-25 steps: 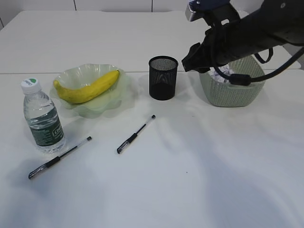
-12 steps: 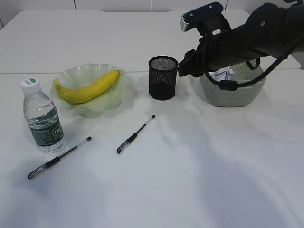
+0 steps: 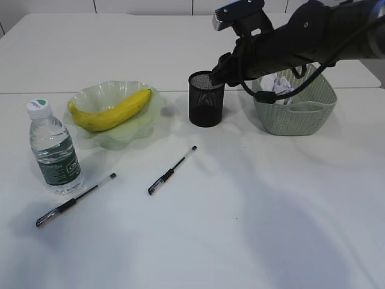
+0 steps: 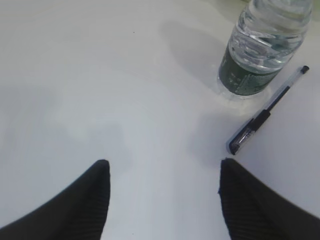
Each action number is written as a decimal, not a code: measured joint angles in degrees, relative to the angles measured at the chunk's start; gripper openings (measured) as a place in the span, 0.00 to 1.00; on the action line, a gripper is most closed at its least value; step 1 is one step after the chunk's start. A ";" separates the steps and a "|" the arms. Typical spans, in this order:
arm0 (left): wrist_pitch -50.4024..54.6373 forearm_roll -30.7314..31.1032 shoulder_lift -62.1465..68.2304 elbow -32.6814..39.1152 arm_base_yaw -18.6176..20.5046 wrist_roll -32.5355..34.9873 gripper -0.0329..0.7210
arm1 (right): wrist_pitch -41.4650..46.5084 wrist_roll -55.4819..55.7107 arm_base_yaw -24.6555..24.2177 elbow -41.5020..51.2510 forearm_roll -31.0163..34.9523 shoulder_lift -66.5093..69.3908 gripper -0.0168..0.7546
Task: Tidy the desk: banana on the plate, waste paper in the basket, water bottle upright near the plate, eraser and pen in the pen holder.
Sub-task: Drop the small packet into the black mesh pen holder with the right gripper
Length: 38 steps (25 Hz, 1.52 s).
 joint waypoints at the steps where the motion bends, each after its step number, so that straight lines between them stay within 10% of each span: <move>1: 0.00 0.20 0.00 0.00 0.00 0.00 0.69 | 0.00 0.00 0.13 -0.79 0.00 0.71 0.38; 38: -0.28 3.10 1.13 0.00 0.00 0.00 0.69 | -1.31 -2.73 0.36 -18.86 0.21 18.61 0.38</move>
